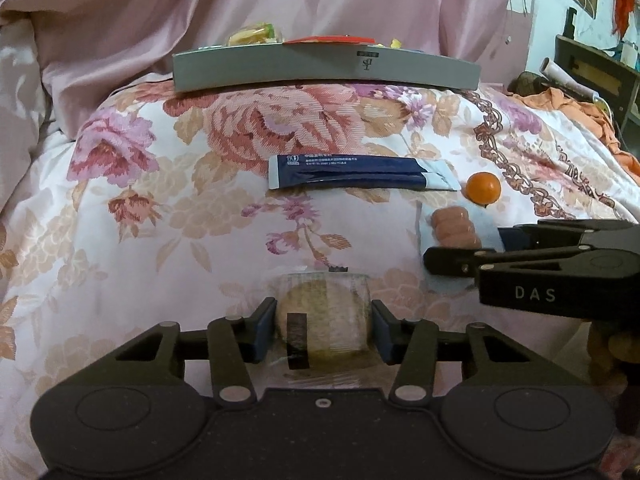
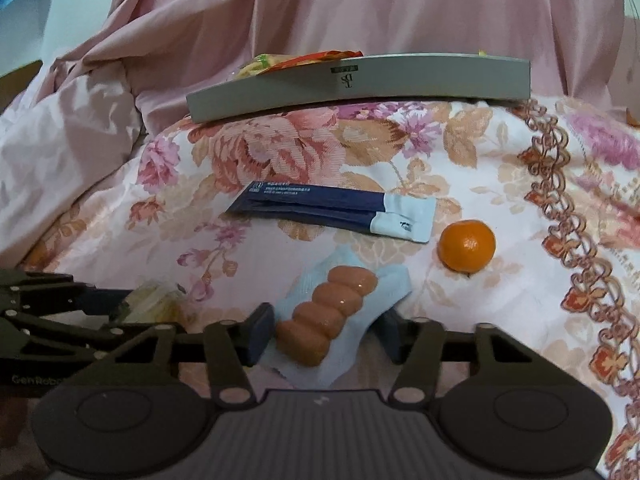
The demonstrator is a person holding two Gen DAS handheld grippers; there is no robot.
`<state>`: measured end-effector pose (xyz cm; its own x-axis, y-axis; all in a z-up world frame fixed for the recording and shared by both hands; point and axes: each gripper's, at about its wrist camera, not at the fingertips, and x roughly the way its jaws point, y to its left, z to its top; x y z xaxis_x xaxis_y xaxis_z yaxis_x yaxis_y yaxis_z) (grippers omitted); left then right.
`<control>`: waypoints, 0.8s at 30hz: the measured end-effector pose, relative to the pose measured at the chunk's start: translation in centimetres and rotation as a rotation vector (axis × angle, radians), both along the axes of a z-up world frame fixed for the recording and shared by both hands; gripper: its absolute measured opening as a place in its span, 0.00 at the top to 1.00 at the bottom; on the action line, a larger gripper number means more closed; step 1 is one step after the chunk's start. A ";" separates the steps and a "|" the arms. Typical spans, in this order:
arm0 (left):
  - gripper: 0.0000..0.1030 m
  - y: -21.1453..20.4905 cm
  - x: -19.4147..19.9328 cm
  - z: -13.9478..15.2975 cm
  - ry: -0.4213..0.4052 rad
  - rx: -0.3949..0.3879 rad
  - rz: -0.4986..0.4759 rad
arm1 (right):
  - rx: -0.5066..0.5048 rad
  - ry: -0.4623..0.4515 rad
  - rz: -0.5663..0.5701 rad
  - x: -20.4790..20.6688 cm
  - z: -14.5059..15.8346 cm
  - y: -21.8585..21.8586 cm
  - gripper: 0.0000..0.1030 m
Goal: Organize snacks
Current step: 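Grasp the clear-wrapped round cake with the left gripper while the right gripper grasps the sausage packet, then carry the round cake and sausage packet into the grey tray with both grippers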
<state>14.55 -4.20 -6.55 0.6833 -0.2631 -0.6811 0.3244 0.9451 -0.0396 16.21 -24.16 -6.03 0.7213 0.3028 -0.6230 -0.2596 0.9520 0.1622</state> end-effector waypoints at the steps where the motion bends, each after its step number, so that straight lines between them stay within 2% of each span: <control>1: 0.51 0.0 -0.1 0.0 0.004 0.001 0.004 | -0.012 -0.006 0.001 -0.1 0.1 0.1 0.57; 7: 0.51 -0.1 -1.1 0.7 0.038 -0.001 0.046 | -0.028 -0.009 0.025 -1.0 0.8 0.6 0.70; 10: 0.51 -0.3 -2.0 0.9 0.030 0.026 0.048 | -0.057 -0.028 0.036 -1.9 1.2 1.1 0.80; 16: 0.51 -0.3 -3.8 2.1 0.006 0.032 0.047 | -0.124 -0.078 0.057 -3.6 1.5 2.2 0.83; 24: 0.51 0.9 -4.5 3.8 -0.041 -0.007 0.107 | -0.100 -0.131 0.035 -4.9 2.2 2.0 0.83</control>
